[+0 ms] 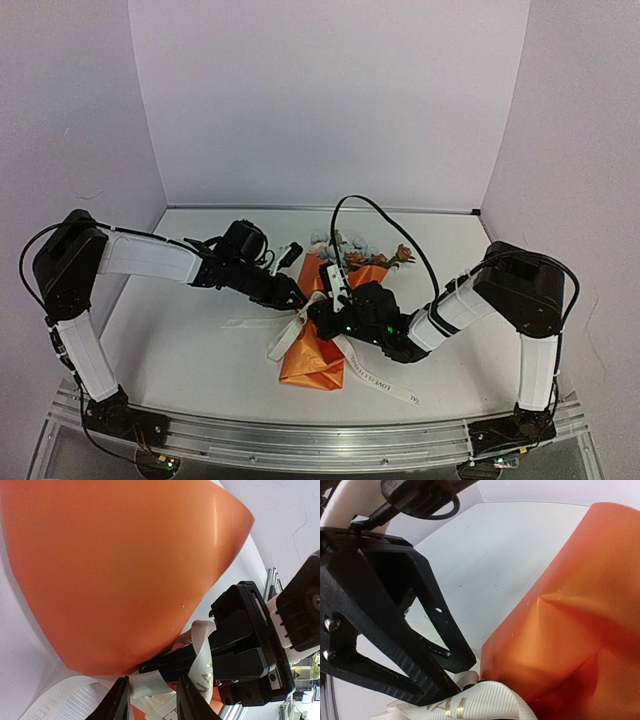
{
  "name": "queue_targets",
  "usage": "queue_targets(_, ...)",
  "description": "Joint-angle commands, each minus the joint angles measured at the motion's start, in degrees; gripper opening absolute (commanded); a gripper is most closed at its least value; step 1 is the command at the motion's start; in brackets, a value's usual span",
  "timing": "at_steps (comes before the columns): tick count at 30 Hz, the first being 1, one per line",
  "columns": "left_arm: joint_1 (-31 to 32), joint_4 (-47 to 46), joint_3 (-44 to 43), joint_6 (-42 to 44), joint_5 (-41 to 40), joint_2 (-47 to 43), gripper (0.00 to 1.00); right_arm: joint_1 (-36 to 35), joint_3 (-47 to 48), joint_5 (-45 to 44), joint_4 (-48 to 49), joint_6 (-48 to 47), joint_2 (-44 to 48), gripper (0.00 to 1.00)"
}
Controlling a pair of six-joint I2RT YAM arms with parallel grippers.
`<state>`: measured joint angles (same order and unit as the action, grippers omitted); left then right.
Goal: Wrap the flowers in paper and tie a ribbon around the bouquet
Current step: Tie the half-tied ribbon around the folded bouquet.
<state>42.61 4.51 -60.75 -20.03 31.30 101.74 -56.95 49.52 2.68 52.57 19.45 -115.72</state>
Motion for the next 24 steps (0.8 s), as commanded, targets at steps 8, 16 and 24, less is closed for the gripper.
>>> queue_targets(8, 0.4, 0.0, -1.9, -0.5, -0.8, 1.9, 0.29, -0.3, 2.2, 1.4, 1.1, -0.1, 3.3, 0.01)
queue_targets(16, 0.5, -1.1, -2.3, -0.8, -1.0, 1.3, 0.06, -0.5, 2.0, 1.6, 1.0, 0.1, 4.0, 0.02)
queue_targets(24, 0.5, -2.1, -1.9, -1.3, -0.4, -0.8, 0.0, -0.7, -0.7, -0.5, 0.4, 3.9, 6.5, 0.1)
